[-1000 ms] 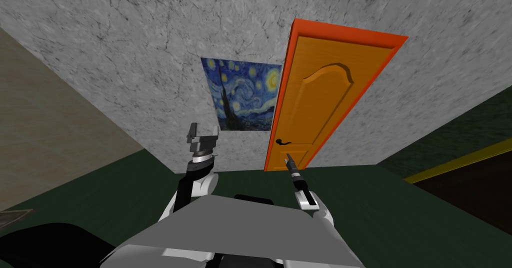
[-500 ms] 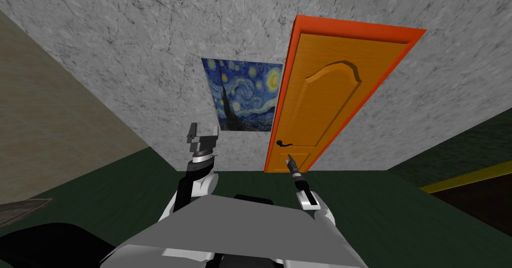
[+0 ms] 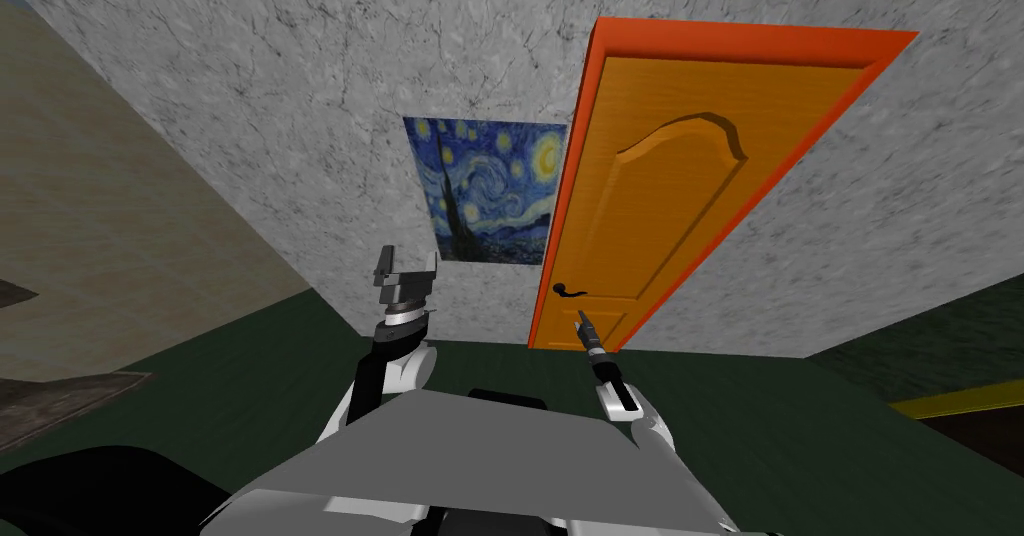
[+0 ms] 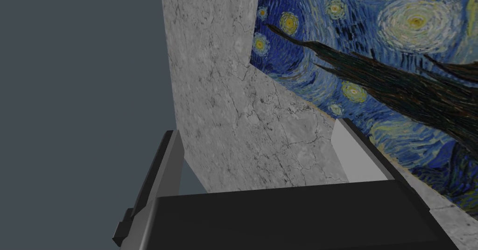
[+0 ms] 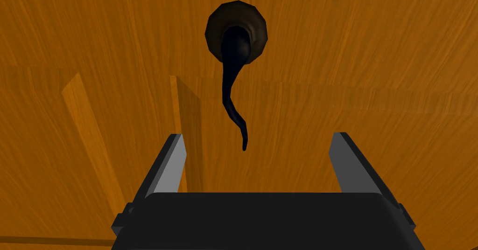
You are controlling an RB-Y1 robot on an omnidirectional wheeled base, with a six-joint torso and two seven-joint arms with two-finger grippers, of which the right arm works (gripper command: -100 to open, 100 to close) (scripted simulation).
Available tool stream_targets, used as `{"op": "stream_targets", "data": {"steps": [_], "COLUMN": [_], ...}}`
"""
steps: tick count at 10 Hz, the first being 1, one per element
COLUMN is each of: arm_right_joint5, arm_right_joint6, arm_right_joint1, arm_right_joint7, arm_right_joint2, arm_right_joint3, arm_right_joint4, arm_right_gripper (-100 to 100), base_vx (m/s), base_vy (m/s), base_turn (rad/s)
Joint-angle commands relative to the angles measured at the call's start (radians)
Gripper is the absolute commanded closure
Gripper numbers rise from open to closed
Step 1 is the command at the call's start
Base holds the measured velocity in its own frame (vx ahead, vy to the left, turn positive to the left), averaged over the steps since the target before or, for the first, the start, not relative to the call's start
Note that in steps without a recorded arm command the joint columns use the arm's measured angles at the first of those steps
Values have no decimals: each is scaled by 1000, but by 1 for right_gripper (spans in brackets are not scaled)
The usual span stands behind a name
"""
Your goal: Pull the door open
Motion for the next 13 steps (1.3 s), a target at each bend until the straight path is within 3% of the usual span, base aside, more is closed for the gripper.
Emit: {"op": "stream_targets", "data": {"steps": [1,4,10,11,13], "arm_right_joint5": [-4,-5,-62,-62,-78], "arm_right_joint6": [-8,-10,-3,-3,-1], "arm_right_joint1": [-14,-17,-49,-49,-57], "arm_right_joint7": [-8,-9,49,49,65], "arm_right_joint2": [-9,-12,-1,-1,3], "arm_right_joint3": [1,1,-120,-120,-154], "arm_right_joint4": [39,50,141,141,166], "arm_right_gripper": [-100,-100,-100,-100,-100], "base_vx": [60,20,93,80,56], "base_vy": [-86,-38,-46,-50,-23], "base_turn": [105,33,276,135,173]}}
